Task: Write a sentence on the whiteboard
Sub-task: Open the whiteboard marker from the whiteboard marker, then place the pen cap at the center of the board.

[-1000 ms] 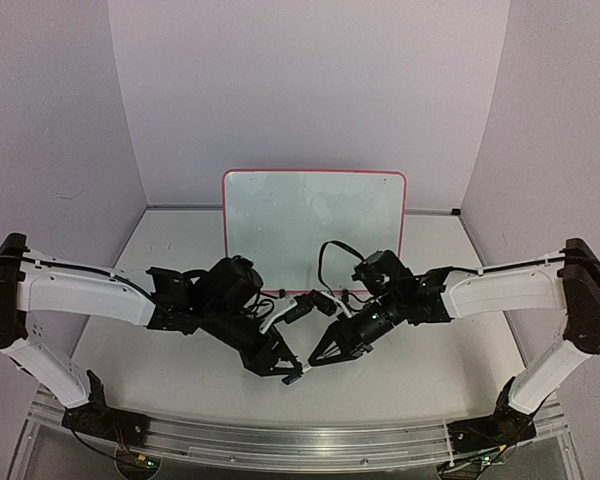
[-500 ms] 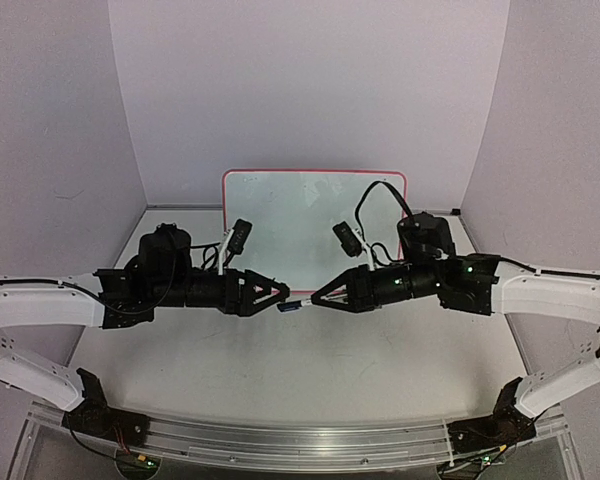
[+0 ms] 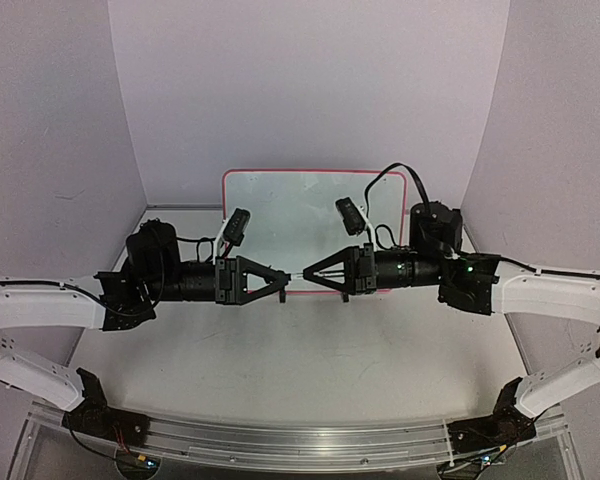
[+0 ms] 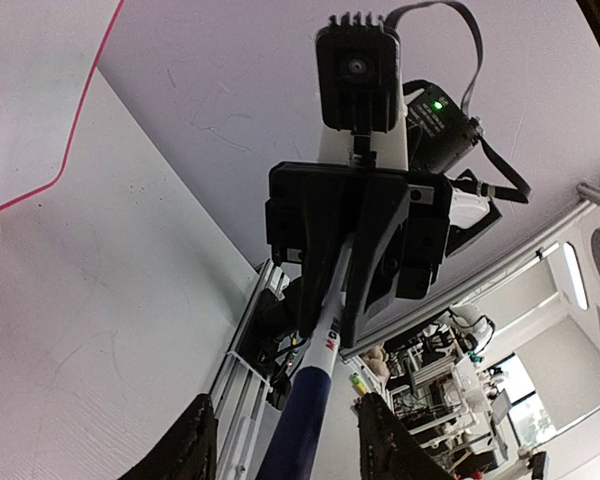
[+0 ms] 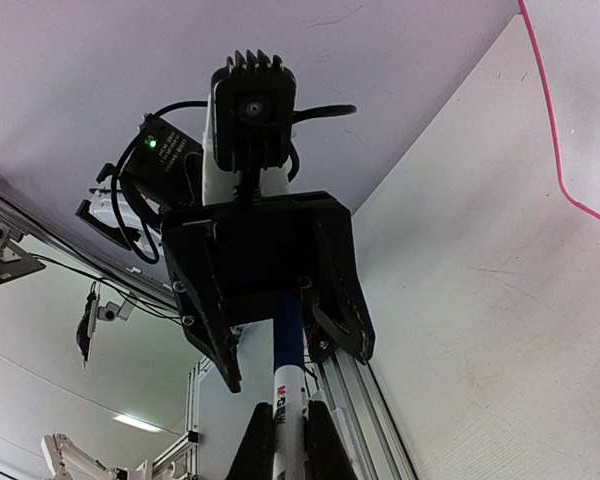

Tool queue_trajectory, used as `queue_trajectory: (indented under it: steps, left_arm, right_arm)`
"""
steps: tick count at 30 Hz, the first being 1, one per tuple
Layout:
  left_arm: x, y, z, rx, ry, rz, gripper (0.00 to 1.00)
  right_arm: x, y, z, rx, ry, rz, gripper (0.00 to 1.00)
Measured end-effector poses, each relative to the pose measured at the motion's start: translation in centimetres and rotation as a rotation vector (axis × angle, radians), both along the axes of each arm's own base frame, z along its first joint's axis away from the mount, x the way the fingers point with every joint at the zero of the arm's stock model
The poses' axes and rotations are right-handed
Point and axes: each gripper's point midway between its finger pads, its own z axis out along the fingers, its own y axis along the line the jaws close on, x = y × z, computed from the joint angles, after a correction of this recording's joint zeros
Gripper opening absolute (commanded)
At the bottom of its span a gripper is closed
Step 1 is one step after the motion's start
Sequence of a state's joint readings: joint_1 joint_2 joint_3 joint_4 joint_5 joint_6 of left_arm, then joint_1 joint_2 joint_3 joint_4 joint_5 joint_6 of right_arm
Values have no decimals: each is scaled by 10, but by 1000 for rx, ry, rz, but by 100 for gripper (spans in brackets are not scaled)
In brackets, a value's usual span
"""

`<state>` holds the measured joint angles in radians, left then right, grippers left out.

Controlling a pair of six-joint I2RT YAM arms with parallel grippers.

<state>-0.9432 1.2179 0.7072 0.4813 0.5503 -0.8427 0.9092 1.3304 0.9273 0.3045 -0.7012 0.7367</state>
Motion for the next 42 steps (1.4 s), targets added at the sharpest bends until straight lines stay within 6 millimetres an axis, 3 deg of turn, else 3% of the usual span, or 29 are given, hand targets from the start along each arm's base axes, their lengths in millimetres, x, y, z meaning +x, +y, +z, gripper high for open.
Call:
queue_trajectory:
  steps: [6,14,25,33,37,42]
  left_arm:
    - [-1,0,3,-16,14,-7,32]
    - [-4,2,3,-23,13,-16,0]
    - [-10,9,8,-56,14,-31,0]
    - [22,41,6,-62,24,96,0]
    - [25,44,-22,46,31,112,0]
    - [28,48,-100,305,115,129,0]
  right_arm:
    - [-2,0,-3,4,17,5,0]
    - [-5,0,-4,7,31,24,0]
    - [-9,-3,0,34,14,39,0]
    - [19,-55,6,53,11,-83,0]
    - [19,-63,5,33,0,-98,0]
    - [22,-71,-20,-80,14,-150,0]
